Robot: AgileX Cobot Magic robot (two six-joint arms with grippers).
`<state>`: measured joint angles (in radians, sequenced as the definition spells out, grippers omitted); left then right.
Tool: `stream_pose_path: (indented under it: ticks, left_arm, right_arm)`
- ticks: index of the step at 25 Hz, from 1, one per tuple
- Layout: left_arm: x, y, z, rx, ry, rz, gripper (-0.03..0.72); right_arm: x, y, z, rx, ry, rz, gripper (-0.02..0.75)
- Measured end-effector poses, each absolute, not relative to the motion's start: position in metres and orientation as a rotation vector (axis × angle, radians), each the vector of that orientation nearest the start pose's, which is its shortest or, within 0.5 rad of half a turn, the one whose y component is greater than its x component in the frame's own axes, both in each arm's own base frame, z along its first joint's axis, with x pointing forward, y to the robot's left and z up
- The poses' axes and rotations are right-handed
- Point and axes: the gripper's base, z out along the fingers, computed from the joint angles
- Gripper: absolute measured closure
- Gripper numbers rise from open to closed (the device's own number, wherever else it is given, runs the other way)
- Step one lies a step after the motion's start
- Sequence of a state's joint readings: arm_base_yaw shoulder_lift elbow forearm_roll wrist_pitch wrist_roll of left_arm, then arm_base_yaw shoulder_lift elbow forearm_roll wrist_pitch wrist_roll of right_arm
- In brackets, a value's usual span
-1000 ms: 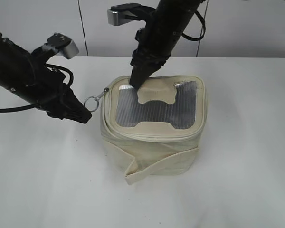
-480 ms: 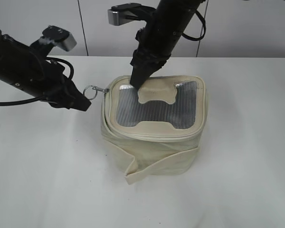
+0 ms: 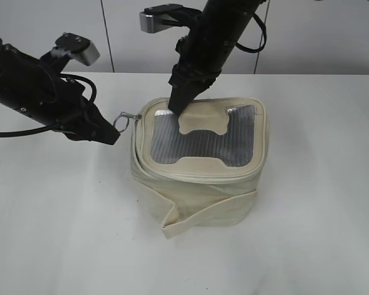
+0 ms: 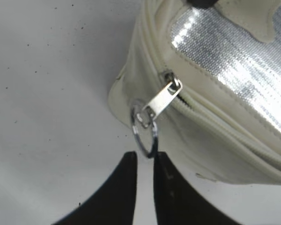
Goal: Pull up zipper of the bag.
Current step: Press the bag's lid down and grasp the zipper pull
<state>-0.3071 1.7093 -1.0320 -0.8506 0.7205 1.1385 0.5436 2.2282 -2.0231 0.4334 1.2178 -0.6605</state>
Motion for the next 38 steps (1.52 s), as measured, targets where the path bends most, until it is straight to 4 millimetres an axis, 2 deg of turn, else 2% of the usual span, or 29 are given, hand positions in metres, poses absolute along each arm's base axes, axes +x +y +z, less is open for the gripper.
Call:
stream_pose_path:
  ticks: [4, 7, 15, 21, 25, 27, 28, 30, 32, 33, 35, 38]
  left_arm:
    - [0.305, -0.143, 0.205, 1.073, 2.351, -0.632, 0.449]
    - [0.308, -0.142, 0.205, 1.059, 2.339, -0.589, 0.375]
    - [0.314, -0.142, 0.210, 1.066, 2.294, -0.540, 0.271]
    - [0.318, -0.145, 0.216, 1.111, 2.255, -0.555, 0.260]
    - [0.323, -0.148, 0.208, 1.133, 2.279, -0.587, 0.261]
    - [0.324, -0.149, 0.204, 1.139, 2.288, -0.595, 0.290]
    - [0.325, -0.149, 0.203, 1.139, 2.290, -0.596, 0.329]
    - [0.326, -0.149, 0.204, 1.139, 2.288, -0.597, 0.442]
    - [0.326, -0.150, 0.205, 1.148, 2.277, -0.603, 0.589]
    - [0.326, -0.151, 0.205, 1.151, 2.269, -0.612, 0.634]
    - [0.326, -0.153, 0.207, 1.159, 2.247, -0.636, 0.683]
    - [0.324, -0.154, 0.208, 1.188, 2.237, -0.659, 0.691]
  right_arm:
    - [0.389, 0.277, 0.235, -1.477, 2.411, 0.588, 0.696]
    - [0.389, 0.277, 0.235, -1.477, 2.411, 0.588, 0.696]
    - [0.389, 0.277, 0.235, -1.476, 2.412, 0.589, 0.696]
    - [0.389, 0.277, 0.235, -1.476, 2.412, 0.589, 0.696]
    - [0.389, 0.277, 0.235, -1.476, 2.412, 0.589, 0.696]
    - [0.389, 0.277, 0.235, -1.476, 2.412, 0.589, 0.696]
    - [0.389, 0.277, 0.235, -1.476, 2.412, 0.589, 0.696]
    - [0.389, 0.277, 0.235, -1.476, 2.412, 0.589, 0.696]
    - [0.389, 0.277, 0.235, -1.476, 2.412, 0.589, 0.696]
    - [0.389, 0.277, 0.235, -1.476, 2.412, 0.589, 0.696]
    - [0.389, 0.277, 0.235, -1.476, 2.412, 0.589, 0.696]
    - [0.389, 0.277, 0.235, -1.476, 2.412, 0.589, 0.696]
